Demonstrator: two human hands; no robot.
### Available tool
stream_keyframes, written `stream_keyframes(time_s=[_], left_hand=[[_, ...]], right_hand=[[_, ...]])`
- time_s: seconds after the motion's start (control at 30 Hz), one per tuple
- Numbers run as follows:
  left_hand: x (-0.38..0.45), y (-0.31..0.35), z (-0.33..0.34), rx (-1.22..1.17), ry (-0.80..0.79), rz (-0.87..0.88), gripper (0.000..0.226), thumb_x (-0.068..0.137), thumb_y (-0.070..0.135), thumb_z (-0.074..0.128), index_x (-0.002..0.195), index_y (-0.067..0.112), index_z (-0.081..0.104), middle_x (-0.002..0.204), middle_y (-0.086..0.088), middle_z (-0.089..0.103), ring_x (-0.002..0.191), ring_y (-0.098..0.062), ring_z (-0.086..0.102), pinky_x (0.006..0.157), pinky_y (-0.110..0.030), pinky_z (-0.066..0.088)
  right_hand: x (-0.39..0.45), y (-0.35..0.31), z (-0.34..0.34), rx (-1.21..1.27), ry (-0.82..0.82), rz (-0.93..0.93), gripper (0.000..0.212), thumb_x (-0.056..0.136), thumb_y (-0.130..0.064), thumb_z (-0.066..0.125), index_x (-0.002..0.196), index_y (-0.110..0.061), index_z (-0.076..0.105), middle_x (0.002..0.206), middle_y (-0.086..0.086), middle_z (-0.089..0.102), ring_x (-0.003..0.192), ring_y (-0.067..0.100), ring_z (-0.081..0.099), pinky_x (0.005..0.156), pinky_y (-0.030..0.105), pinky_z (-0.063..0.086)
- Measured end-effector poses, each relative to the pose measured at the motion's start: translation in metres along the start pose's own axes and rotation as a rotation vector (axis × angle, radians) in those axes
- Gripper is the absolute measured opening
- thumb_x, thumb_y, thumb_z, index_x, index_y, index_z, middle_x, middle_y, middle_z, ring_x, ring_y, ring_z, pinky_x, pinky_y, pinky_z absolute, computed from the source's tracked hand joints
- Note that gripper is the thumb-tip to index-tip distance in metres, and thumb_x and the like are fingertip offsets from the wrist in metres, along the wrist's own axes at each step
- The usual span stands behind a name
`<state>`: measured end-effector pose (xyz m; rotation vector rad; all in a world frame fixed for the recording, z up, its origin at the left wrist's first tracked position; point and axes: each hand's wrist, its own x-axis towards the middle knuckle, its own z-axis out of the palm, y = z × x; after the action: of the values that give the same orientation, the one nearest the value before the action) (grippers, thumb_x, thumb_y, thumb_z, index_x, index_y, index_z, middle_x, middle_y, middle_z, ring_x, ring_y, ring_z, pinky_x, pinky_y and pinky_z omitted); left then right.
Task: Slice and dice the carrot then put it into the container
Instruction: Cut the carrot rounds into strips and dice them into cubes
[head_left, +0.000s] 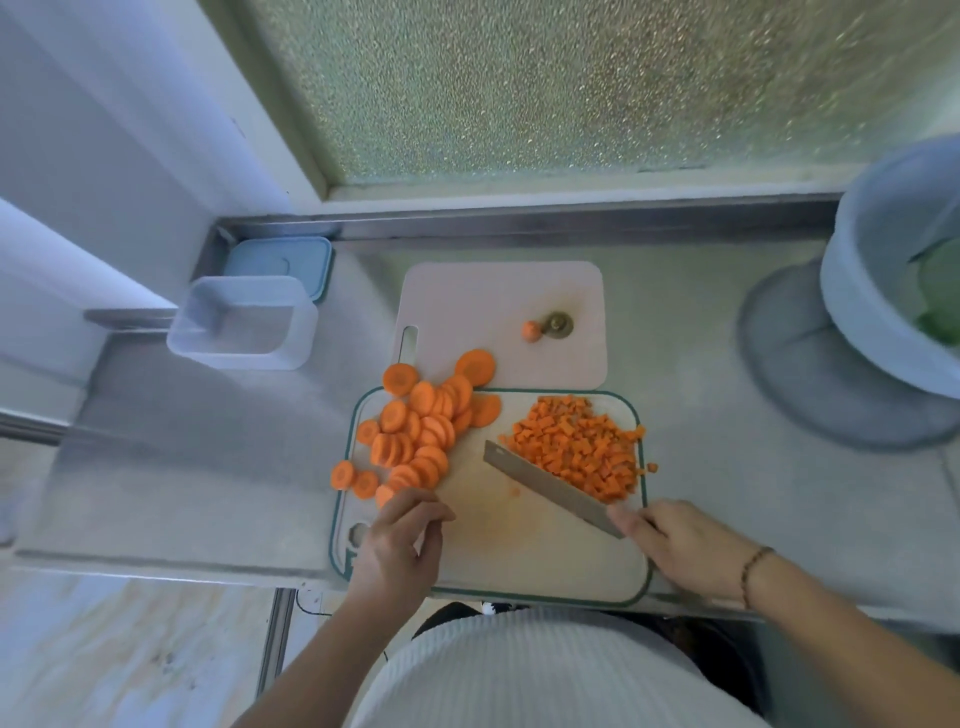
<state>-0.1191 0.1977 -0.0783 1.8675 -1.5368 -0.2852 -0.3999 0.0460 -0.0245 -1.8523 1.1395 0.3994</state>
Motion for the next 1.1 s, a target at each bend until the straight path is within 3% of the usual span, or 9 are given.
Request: stream_keyframes(time_s=[0.17, 0.3, 0.4, 0.5, 0.57, 0.77, 0.83, 0.93, 1.1], left_hand=[[0.015, 0.02, -0.007, -0.025, 0.077, -0.016, 0.024, 0.088, 0.003, 0.052, 0.092, 0.01, 0.073, 0.101, 0.007, 0.063, 0.092, -0.001, 0.059, 0.076, -0.013, 0.047], [0.046, 0.054, -0.025, -0.096, 0.244, -0.012, 0.016, 0.085, 0.008, 0.052, 0.092, 0.012, 0.066, 0.1, 0.012, 0.058, 0.094, -0.01, 0.059, 0.085, -0.018, 0.045], [0.07, 0.069, -0.016, 0.014, 0.013, 0.087, 0.017, 0.087, 0.026, 0.062, 0.075, 0.014, 0.061, 0.076, 0.011, 0.056, 0.073, -0.009, 0.053, 0.068, -0.023, 0.044], [0.082, 0.068, 0.014, 0.227, -0.324, 0.146, 0.036, 0.087, 0.048, 0.059, 0.063, 0.021, 0.057, 0.061, 0.011, 0.055, 0.058, -0.01, 0.052, 0.055, -0.023, 0.036], [0.083, 0.065, 0.033, 0.261, -0.408, 0.126, 0.041, 0.089, 0.053, 0.052, 0.062, 0.022, 0.054, 0.062, 0.009, 0.057, 0.058, -0.013, 0.055, 0.053, -0.022, 0.03], [0.098, 0.069, 0.064, 0.165, -0.377, 0.004, 0.049, 0.089, 0.056, 0.044, 0.068, 0.014, 0.06, 0.067, -0.001, 0.06, 0.069, -0.023, 0.057, 0.063, -0.034, 0.044], [0.103, 0.077, 0.07, 0.175, -0.391, 0.026, 0.052, 0.088, 0.062, 0.043, 0.072, 0.017, 0.063, 0.073, 0.002, 0.063, 0.074, -0.02, 0.058, 0.064, -0.033, 0.043], [0.106, 0.092, 0.076, 0.235, -0.382, 0.113, 0.047, 0.087, 0.065, 0.046, 0.072, 0.023, 0.06, 0.074, 0.006, 0.062, 0.075, -0.014, 0.056, 0.062, -0.026, 0.03], [0.11, 0.096, 0.085, 0.327, -0.323, 0.12, 0.03, 0.087, 0.045, 0.067, 0.07, 0.021, 0.062, 0.073, 0.004, 0.065, 0.071, -0.018, 0.06, 0.059, -0.025, 0.032]], right_hand=[[0.0, 0.003, -0.009, -0.104, -0.031, -0.131, 0.076, 0.071, -0.088, 0.01, 0.058, -0.018, 0.037, 0.052, -0.003, 0.04, 0.048, 0.012, 0.039, 0.055, 0.032, 0.037], [-0.009, 0.006, -0.016, -0.348, 0.18, -0.291, 0.084, 0.066, -0.088, -0.011, 0.073, -0.025, 0.044, 0.07, -0.004, 0.058, 0.065, 0.013, 0.057, 0.06, 0.034, 0.042], [-0.004, 0.009, -0.015, -0.513, 0.302, -0.372, 0.093, 0.062, -0.086, -0.025, 0.087, -0.03, 0.045, 0.084, -0.006, 0.065, 0.073, 0.014, 0.063, 0.054, 0.031, 0.037], [0.008, 0.015, -0.014, -0.606, 0.38, -0.378, 0.098, 0.07, -0.084, -0.023, 0.088, -0.027, 0.056, 0.074, -0.005, 0.064, 0.062, 0.015, 0.063, 0.045, 0.029, 0.033], [0.011, 0.021, -0.013, -0.635, 0.41, -0.379, 0.096, 0.075, -0.082, -0.018, 0.084, -0.025, 0.058, 0.071, -0.005, 0.064, 0.058, 0.015, 0.062, 0.044, 0.027, 0.036], [0.001, 0.015, -0.019, -0.626, 0.39, -0.402, 0.089, 0.073, -0.077, -0.013, 0.1, -0.025, 0.054, 0.093, -0.005, 0.065, 0.078, 0.016, 0.065, 0.049, 0.03, 0.031], [0.001, 0.019, -0.018, -0.619, 0.415, -0.406, 0.095, 0.075, -0.076, -0.02, 0.091, -0.023, 0.058, 0.081, -0.003, 0.065, 0.065, 0.017, 0.063, 0.043, 0.027, 0.028], [0.006, 0.024, -0.018, -0.629, 0.447, -0.381, 0.088, 0.089, -0.074, -0.004, 0.066, -0.018, 0.061, 0.053, 0.0, 0.056, 0.039, 0.018, 0.053, 0.033, 0.027, 0.032], [0.006, 0.03, -0.014, -0.611, 0.499, -0.517, 0.101, 0.072, -0.078, -0.023, 0.093, -0.021, 0.059, 0.082, -0.002, 0.065, 0.067, 0.019, 0.063, 0.049, 0.028, 0.039]])
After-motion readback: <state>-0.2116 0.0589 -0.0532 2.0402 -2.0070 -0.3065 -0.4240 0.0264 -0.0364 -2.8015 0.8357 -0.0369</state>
